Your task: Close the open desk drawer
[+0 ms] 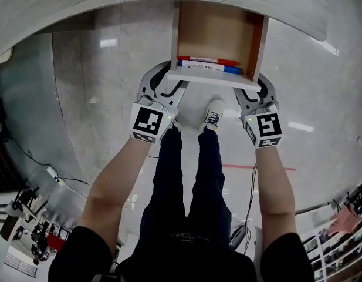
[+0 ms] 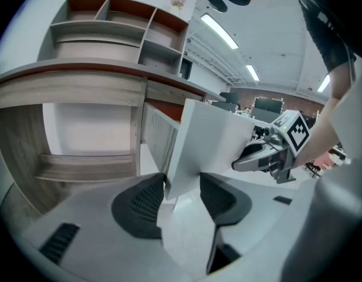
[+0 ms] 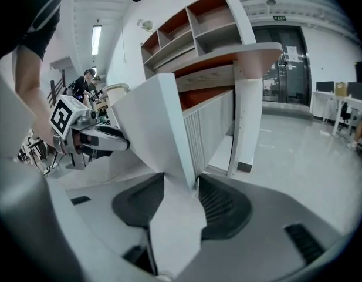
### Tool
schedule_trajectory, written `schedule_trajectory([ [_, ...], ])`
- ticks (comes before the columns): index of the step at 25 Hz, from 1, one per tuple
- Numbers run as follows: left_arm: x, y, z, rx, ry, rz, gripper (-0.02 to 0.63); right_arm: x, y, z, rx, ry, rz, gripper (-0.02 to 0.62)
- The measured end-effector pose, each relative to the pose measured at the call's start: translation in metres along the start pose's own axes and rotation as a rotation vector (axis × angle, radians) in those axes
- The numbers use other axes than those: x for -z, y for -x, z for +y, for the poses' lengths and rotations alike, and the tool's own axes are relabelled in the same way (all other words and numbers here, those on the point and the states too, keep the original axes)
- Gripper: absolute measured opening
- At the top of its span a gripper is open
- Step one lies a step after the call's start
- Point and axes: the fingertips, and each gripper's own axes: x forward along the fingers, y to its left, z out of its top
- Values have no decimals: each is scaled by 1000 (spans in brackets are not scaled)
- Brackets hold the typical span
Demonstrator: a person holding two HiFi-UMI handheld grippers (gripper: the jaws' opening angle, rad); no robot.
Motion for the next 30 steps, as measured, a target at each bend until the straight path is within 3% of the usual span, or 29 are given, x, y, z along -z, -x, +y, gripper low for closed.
schedule_trajectory([
  [7, -22, 14, -2, -17, 19, -35, 201, -21, 17, 5, 27, -59, -49, 199],
  [15, -21, 13, -1, -59, 21, -78, 198, -19, 17, 3, 97, -144, -119, 196],
  [21, -59, -17, 24, -95, 35, -96, 198, -58, -2, -31, 135, -157, -146, 196],
  [30, -76, -42, 42, -119, 16, -77, 196, -74, -21, -54, 165, -176, -152, 196],
])
